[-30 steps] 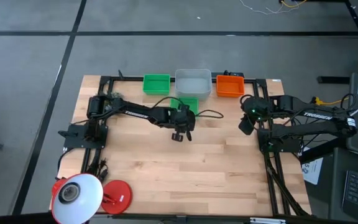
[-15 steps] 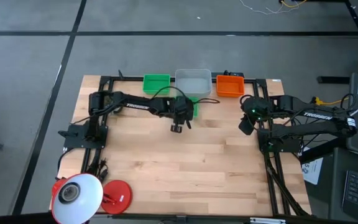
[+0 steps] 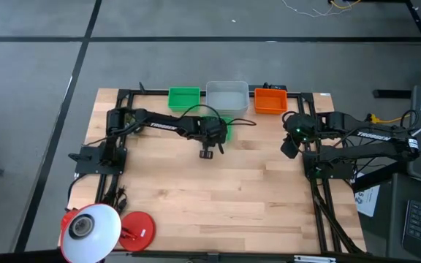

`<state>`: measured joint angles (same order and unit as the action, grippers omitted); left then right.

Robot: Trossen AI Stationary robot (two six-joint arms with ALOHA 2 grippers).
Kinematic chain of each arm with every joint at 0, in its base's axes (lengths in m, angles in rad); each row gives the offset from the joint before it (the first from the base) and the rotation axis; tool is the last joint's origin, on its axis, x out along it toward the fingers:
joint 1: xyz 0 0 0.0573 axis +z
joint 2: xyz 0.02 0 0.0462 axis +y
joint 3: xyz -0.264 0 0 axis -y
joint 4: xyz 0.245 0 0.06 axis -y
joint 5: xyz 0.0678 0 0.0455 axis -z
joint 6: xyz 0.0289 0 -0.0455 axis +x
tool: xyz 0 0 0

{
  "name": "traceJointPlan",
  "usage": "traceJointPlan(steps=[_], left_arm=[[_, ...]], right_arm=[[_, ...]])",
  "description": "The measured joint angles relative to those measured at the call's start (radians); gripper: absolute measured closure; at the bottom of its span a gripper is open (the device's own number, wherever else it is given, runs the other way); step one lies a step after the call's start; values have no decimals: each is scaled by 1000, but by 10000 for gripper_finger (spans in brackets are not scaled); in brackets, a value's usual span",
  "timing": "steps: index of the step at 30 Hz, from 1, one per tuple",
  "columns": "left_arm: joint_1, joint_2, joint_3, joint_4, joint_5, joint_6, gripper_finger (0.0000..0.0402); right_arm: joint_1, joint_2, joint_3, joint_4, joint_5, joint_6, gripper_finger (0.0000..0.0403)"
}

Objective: Stack baskets by color
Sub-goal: Stack the bottom green bin on top of the top green bin

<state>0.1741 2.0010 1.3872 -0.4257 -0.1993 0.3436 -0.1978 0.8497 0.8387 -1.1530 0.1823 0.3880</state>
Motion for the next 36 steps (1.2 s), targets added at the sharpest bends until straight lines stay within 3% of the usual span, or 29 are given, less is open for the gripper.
traceJointPlan(steps=[8,16,23,28,31,36], left_arm=[[-109,-68,16,-218,-41,-81,400],[-210,-224,38,-430,-316,-119,401],[-148,-369,38,-654,-540,-210,401],[14,-431,38,-659,-516,-122,401],[148,-435,36,-609,-372,-10,401],[330,-422,-33,-372,-151,126,401]], right_arm=[[0,0,0,2,0,0,272],[0,0,0,5,0,2,272],[0,0,0,6,4,4,272],[0,0,0,11,5,4,272],[0,0,0,11,6,4,272],[1,0,0,11,6,4,272]])
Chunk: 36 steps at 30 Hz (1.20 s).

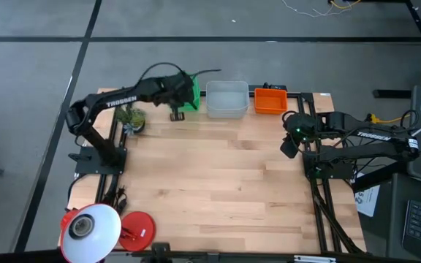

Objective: Stack baskets by color
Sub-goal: Stack the bottom green bin on top of the top green bin

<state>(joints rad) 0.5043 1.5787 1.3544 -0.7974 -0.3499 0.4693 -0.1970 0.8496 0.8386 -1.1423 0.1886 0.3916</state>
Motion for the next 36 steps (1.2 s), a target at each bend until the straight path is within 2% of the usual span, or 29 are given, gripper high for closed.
traceJointPlan(steps=[6,12,16,24,36], left_arm=[[122,-1,-86,102,118,97,401],[157,16,-177,245,205,169,401],[161,53,-202,320,207,178,401],[161,106,-206,342,202,196,397],[145,105,-205,337,173,168,328]], right_arm=[[0,0,0,-1,-3,-2,272],[0,0,0,-1,-4,-4,272],[0,0,0,-1,-5,-2,272],[0,0,0,-1,-6,0,272],[0,0,0,-1,-6,-3,272]])
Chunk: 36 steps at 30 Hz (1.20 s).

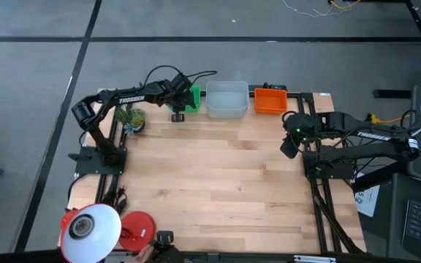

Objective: Stack baskets by color
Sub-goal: Stack the bottom green bin on top of the top green bin, then return to Home Position

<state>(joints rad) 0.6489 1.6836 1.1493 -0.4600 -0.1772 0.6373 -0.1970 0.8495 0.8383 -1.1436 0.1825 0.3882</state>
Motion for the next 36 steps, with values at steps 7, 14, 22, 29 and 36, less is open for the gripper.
traceJointPlan(steps=[7,14,22,29,36], left_arm=[[-64,-8,89,-36,-110,-69,328],[-164,-15,253,-264,-106,-183,328],[-158,-167,194,-539,195,-421,344],[-296,-478,-99,-475,181,-619,348],[-497,-882,-384,-299,46,-869,348]], right_arm=[[0,0,0,0,0,-2,272],[2,0,0,-14,-27,22,272],[84,-147,-2,42,-32,-52,272],[176,-442,-123,320,-47,-128,272],[193,-672,-330,642,-192,-238,272]])
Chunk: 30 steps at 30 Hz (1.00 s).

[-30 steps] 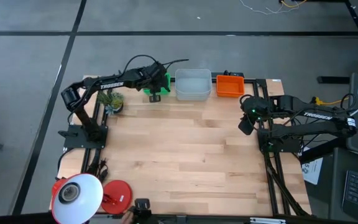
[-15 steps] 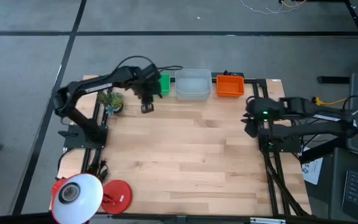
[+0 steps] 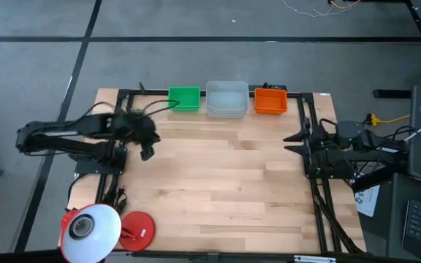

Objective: Stack baskets by color
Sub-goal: Return to Home Position

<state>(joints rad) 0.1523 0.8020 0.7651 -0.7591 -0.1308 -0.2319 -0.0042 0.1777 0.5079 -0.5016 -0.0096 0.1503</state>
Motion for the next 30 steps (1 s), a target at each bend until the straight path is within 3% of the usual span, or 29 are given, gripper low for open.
traceJointPlan(steps=[8,12,17,25,30], left_arm=[[-227,-358,-209,249,-205,-89,348],[-306,-454,-292,347,-296,-72,348],[-361,-496,-398,449,-367,-56,348],[-410,-497,-524,616,-369,-54,348],[-418,-497,-582,692,-377,-55,348]], right_arm=[[0,-179,-214,232,-20,-81,272],[0,-164,-282,306,-27,-77,272],[0,-177,-372,455,-29,-83,272],[0,-177,-491,637,-45,-81,272],[0,-175,-501,652,-4,-104,272]])
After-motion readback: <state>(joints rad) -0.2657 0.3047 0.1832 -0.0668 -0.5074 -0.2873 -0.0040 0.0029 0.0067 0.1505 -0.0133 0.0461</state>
